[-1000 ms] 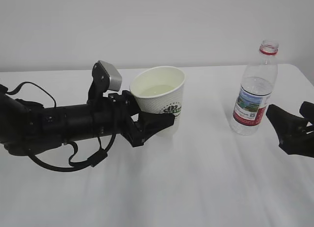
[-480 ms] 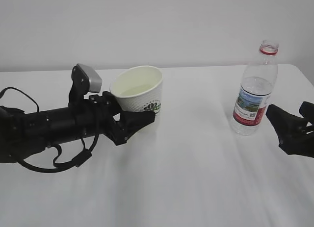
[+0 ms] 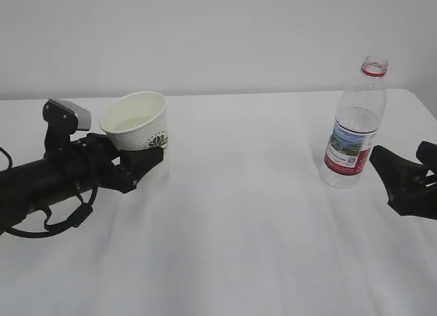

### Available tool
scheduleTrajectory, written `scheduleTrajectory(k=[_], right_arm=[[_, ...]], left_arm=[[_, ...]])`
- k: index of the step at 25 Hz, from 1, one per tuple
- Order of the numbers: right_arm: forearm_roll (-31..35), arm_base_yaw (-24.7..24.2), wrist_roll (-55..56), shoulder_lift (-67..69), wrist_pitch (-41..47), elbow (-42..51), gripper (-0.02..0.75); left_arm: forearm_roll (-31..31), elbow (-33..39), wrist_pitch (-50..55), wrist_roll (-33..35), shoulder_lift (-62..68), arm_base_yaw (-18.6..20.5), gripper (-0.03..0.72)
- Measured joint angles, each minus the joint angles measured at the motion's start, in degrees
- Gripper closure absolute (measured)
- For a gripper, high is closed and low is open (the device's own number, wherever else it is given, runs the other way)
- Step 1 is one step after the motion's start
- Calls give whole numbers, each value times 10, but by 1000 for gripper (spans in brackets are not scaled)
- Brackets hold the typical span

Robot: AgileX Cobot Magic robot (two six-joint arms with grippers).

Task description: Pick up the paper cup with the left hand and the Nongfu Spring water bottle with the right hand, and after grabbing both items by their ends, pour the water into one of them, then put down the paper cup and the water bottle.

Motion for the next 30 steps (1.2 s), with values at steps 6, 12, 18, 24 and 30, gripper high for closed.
scheduleTrajectory(k=[6,12,18,24,30], right_arm=[[0,0,0,0,0,0,144],[-1,0,0,0,0,0,143],[-1,0,0,0,0,0,143],[-1,0,-12,0,0,0,144],[-1,0,-22,0,0,0,144]], left_arm=[[-69,15,-1,35,0,2,183],[-131,16,-1,56,0,2,183],[-174,16,-1,71,0,2,183],[-221,16,-3,87,12,2,183],[-222,16,-3,88,45,2,183]])
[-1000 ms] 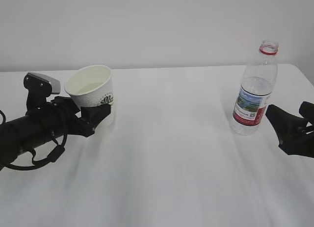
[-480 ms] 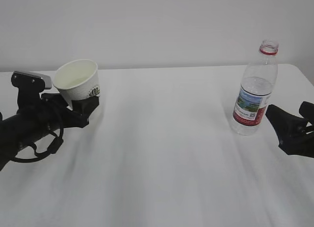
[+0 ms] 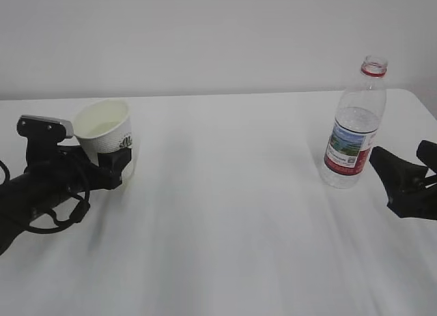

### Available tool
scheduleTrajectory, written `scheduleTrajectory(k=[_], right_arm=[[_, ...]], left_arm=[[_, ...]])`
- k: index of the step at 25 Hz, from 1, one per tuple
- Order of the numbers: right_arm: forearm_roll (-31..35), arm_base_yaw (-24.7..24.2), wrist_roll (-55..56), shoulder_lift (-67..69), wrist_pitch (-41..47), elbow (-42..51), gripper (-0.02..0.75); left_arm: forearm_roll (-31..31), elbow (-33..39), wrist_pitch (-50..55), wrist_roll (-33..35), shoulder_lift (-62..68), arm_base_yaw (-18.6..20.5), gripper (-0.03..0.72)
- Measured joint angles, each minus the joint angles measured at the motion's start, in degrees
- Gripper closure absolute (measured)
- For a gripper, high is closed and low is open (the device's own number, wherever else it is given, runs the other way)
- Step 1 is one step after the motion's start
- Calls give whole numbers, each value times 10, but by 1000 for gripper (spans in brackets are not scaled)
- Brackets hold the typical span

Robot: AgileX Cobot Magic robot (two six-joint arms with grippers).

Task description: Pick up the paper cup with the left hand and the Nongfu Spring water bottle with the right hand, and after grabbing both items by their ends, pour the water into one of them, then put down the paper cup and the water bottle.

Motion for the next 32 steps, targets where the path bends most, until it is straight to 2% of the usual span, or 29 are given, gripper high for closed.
scheduleTrajectory(k=[17,24,32], right_arm=[[0,0,-1,0,0,0,144],[0,0,-1,0,0,0,144],[0,0,-1,0,0,0,144]], left_arm=[[-22,0,0,1,15,0,178],[-21,0,-10,1,15,0,19],[-19,6,-17,1,15,0,-2]])
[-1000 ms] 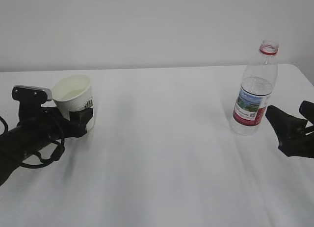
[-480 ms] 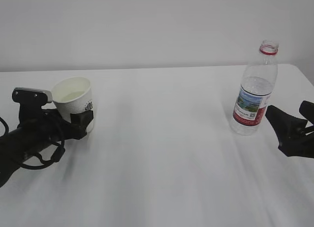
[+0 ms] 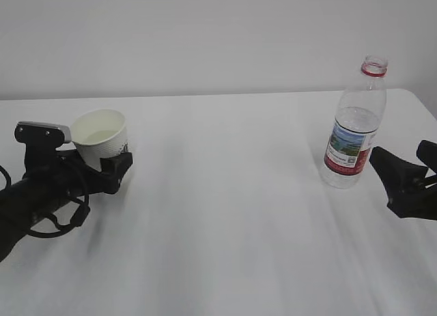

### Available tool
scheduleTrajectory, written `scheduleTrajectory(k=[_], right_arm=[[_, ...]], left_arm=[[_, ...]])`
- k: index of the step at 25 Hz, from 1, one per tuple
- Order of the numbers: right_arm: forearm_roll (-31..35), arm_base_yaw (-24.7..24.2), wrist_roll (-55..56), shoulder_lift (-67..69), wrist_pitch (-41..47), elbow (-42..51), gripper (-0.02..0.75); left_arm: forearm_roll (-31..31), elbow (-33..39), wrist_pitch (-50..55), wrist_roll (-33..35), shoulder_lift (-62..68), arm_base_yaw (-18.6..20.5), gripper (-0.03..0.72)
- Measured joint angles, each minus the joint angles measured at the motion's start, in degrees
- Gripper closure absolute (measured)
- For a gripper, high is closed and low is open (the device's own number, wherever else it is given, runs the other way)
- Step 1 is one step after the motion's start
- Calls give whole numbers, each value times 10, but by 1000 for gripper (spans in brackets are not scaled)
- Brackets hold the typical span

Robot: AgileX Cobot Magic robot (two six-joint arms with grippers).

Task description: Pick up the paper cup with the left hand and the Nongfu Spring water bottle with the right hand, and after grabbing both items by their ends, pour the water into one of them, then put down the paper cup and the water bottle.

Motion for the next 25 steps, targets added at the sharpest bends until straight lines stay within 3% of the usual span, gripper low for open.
scheduleTrajectory(k=[25], right_arm=[[0,0,0,0,0,0,145]], left_arm=[[25,95,-2,0,-46,0,-1]])
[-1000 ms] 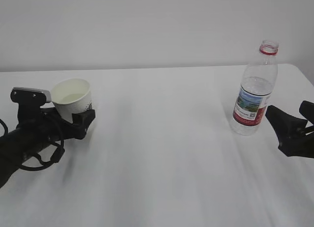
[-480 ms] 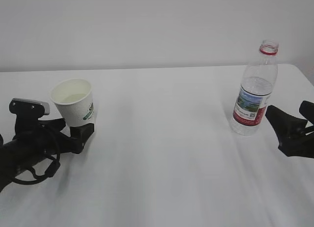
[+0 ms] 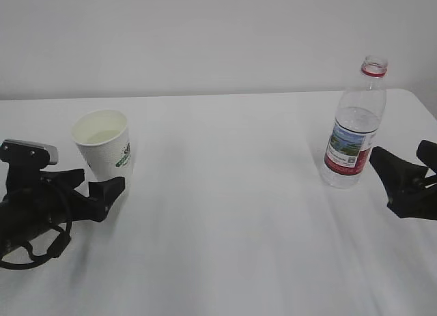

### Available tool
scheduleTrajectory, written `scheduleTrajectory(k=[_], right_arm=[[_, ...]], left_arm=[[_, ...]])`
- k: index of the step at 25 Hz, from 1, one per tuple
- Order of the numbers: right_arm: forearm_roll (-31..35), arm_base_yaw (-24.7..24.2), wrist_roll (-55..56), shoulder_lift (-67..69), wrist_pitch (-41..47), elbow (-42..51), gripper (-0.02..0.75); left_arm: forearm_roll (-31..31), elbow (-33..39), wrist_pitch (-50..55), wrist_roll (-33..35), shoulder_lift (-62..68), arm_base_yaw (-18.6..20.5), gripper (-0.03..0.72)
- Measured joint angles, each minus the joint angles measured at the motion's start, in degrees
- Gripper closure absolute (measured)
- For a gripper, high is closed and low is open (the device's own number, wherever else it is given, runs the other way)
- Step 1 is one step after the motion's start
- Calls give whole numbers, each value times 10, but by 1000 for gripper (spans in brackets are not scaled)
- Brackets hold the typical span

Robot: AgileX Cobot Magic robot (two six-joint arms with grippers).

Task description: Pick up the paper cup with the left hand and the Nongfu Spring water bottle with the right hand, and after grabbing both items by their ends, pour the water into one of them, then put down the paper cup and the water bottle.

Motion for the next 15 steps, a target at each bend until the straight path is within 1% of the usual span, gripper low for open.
scheduleTrajectory(k=[4,9,15], right_arm=[[0,0,0,0,0,0,145],[0,0,-1,0,0,0,145],[0,0,-1,0,0,0,145]], left_arm=[[5,9,0,0,-13,0,3],[28,15,0,0,-35,0,9],[37,16,1,-1,-77,0,46]])
